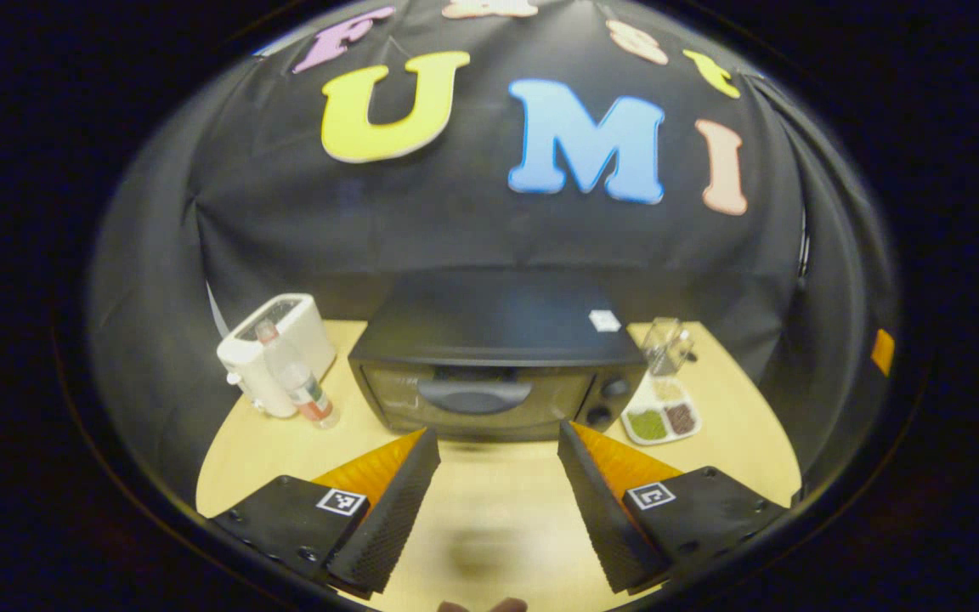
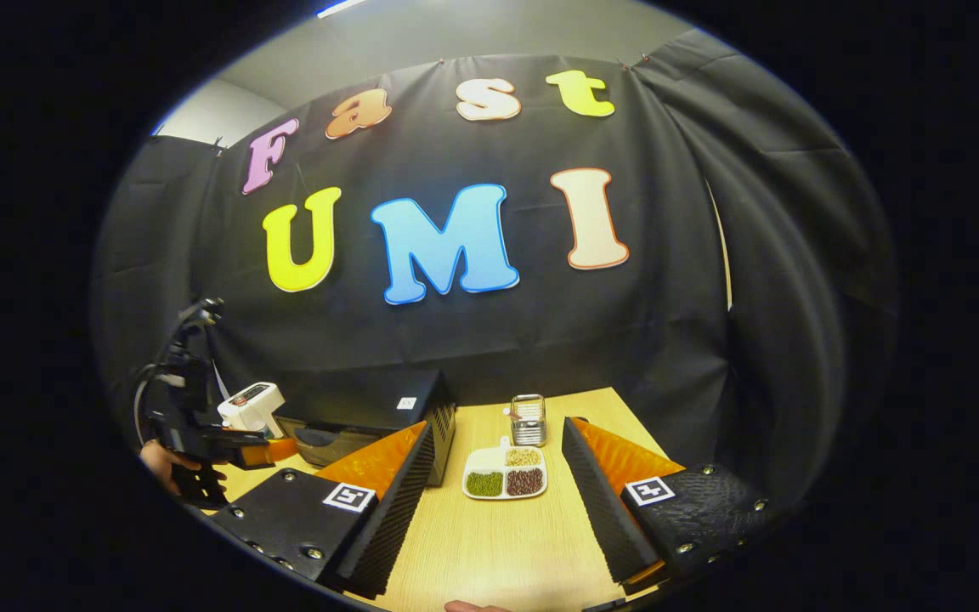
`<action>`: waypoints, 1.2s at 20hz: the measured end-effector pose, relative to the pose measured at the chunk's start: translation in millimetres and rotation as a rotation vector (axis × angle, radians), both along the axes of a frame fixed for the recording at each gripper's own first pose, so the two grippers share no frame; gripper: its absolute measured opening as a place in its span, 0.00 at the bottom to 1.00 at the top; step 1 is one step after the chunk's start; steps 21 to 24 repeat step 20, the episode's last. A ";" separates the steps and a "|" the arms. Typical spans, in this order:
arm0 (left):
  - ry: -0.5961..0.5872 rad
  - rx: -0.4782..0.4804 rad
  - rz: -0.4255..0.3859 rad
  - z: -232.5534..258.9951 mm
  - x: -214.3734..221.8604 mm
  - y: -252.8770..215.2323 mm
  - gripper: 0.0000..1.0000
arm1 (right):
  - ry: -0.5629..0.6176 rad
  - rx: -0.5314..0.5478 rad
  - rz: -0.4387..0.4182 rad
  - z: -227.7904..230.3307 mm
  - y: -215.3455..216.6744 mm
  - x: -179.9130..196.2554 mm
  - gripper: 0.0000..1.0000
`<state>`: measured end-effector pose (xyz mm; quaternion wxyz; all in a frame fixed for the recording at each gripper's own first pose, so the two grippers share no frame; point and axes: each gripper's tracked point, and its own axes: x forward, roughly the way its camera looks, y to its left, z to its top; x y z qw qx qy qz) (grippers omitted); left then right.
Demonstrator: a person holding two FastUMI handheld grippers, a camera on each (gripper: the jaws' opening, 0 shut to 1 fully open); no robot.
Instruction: Open the electric oven with the left hand, put the food in, and close the electric oven.
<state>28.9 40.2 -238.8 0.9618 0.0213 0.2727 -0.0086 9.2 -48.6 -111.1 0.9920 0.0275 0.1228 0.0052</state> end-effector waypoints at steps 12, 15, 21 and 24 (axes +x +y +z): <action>-0.466 -0.042 -0.074 184.2 -75.1 -72.6 0.95 | -0.192 0.045 0.072 95.0 25.0 -11.9 0.91; -0.469 -0.033 -0.078 191.9 -73.2 -65.3 1.00 | -0.196 0.027 0.037 99.7 29.5 -16.6 0.92; -0.470 -0.028 -0.087 195.3 -74.4 -37.5 1.00 | -0.202 -0.001 0.004 105.2 45.4 -21.6 0.92; -0.470 -0.028 -0.087 195.3 -74.4 -37.5 1.00 | -0.202 -0.001 0.004 105.2 45.4 -21.6 0.92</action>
